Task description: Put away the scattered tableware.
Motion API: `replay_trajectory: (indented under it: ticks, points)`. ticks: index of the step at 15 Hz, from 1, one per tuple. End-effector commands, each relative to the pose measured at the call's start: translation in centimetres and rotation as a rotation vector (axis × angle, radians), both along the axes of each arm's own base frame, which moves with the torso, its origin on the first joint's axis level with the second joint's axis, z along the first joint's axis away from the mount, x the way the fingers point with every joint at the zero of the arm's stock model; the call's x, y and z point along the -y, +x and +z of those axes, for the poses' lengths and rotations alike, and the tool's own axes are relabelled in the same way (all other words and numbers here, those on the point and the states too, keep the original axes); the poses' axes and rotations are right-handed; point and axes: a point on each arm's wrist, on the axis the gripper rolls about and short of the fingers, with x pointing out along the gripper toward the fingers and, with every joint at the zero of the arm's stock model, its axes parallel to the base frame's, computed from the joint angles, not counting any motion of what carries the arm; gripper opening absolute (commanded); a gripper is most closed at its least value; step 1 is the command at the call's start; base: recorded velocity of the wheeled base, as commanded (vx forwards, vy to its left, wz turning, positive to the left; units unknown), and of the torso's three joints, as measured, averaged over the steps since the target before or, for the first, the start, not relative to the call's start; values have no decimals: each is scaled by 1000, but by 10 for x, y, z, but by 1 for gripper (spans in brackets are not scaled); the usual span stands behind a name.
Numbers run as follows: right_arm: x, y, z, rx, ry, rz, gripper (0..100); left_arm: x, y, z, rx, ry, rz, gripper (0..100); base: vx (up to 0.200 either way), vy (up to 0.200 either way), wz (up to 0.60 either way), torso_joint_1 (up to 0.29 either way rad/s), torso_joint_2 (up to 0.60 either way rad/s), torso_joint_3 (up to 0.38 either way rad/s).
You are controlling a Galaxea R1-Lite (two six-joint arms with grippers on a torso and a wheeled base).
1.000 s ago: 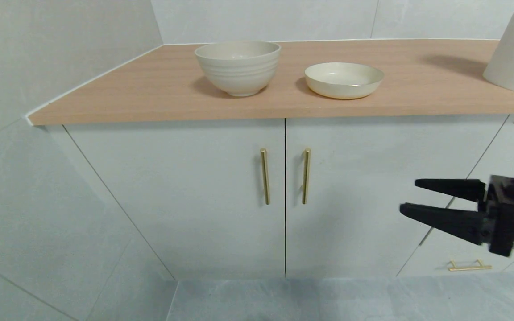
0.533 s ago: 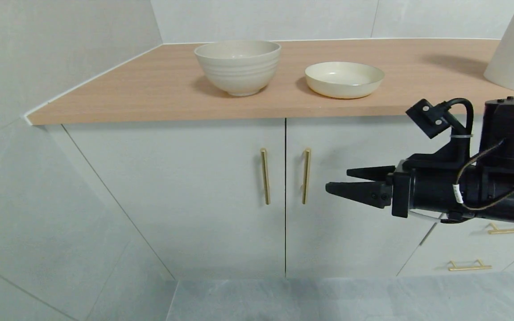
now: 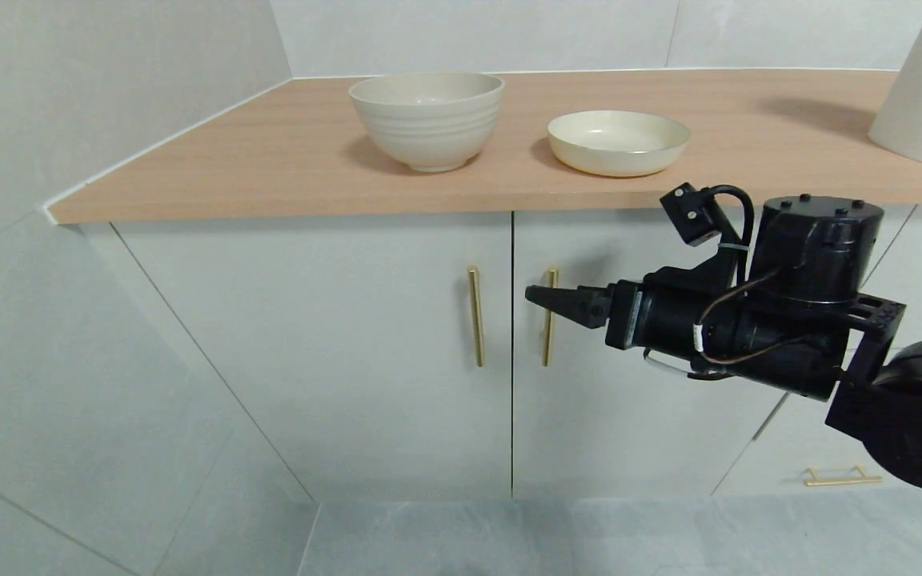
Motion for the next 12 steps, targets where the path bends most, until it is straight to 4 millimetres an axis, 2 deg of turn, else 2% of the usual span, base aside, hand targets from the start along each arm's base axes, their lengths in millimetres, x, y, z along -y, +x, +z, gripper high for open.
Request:
replay_trajectory:
  ticks: [1,5,9,12]
  points:
    - [-11,9,-20,-38,-21,0,100,0,0,0,0,0,0,100,0,0,0,0,0,0]
    - [-13,11,-21,-64,3,1,100,0,0,0,0,0,0,100,0,0,0,0,0,0]
    - [-14,13,-12,-35,93,-2,100,0,0,0,0,0,0,100,0,0,0,0,0,0]
    - [-16,16,-17,-40,93,-21,100,0,0,0,0,0,0,100,0,0,0,0,0,0]
